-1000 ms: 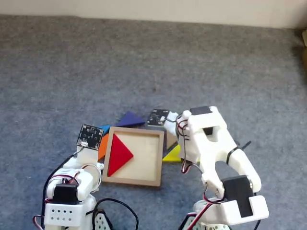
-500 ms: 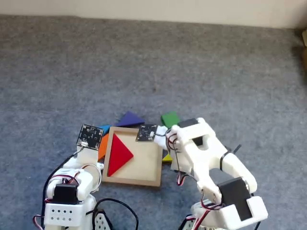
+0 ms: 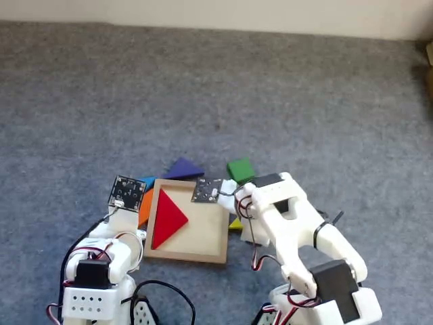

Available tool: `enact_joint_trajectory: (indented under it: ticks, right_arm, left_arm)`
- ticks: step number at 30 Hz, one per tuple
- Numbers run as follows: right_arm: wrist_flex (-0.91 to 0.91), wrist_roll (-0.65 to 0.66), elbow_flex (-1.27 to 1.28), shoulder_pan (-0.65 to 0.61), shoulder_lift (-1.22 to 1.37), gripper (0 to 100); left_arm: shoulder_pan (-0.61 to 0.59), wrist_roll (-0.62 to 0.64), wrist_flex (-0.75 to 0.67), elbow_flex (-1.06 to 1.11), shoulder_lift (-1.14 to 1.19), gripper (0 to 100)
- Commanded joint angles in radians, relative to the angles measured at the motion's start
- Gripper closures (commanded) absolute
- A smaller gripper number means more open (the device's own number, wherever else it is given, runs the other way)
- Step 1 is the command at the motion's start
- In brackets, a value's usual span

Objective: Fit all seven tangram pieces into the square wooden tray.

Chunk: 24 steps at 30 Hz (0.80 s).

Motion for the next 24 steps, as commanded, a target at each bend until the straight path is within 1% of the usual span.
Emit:
enact_joint_trajectory:
  ticks: [1,6,11,13,15,18,24]
  right_arm:
    - [-0.062,0.008,-0.001,-0.007,-0.002,72.0]
    - [-0.059,0.009,-0.001,0.019,-0.008,74.5]
    - [-0.054,0.011,-0.004,0.036,-0.015,79.9]
    - [-0.042,0.049,-0.002,0.036,-0.015,81.4]
    - [0.01,0.091,-0.008,0.036,-0.015,82.0]
    - [0.087,0.095,-0.01,0.038,-0.015,82.2]
    - [0.113,0.1,-0.01,0.096,-0.015,82.2]
  left_arm:
    - [-0.01,-0.006,0.005,0.021,-0.048,99]
    - [-0.01,-0.006,0.005,0.021,-0.048,99]
    - [-0.01,-0.006,0.005,0.021,-0.048,99]
    - [-0.01,-0.006,0.005,0.021,-0.048,99]
    - [-0.01,-0.006,0.005,0.021,-0.048,99]
    - [-0.01,-0.006,0.005,0.021,-0.048,99]
    - [-0.01,-0.006,0.005,0.021,-0.048,99]
